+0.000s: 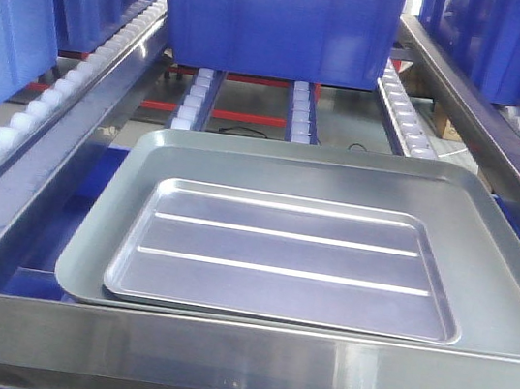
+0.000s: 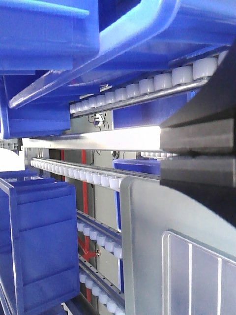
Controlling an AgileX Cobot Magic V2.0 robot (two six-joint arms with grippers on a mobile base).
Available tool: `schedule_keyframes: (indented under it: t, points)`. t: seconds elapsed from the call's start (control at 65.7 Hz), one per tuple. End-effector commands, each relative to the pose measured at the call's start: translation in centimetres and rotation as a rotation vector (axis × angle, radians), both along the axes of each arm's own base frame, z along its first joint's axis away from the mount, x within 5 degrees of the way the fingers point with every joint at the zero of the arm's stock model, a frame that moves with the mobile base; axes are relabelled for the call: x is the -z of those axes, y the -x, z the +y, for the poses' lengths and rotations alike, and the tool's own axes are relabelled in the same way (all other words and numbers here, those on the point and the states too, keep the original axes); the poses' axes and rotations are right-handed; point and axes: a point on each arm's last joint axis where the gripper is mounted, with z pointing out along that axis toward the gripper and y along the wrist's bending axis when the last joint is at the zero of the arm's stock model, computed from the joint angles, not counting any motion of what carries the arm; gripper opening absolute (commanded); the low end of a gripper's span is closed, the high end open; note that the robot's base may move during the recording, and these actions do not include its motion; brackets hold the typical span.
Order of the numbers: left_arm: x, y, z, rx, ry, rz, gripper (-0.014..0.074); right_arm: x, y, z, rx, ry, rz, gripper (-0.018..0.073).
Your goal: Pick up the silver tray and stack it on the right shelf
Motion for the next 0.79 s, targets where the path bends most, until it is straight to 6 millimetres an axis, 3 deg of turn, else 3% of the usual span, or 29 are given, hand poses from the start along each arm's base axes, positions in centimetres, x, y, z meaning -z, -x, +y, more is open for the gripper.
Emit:
schedule_keyframes:
  t: [0.0,0.776]
  points:
    - [-0.01,0.08,-0.08,0.009,0.0,-0.077,-0.0095,-0.86,0.21,-0.05,0.009,0.01,-0.1,0.005]
    - [-0.01,0.08,-0.08,0.009,0.0,-0.077,-0.0095,-0.86,0.21,-0.05,0.009,0.01,-0.1,0.005]
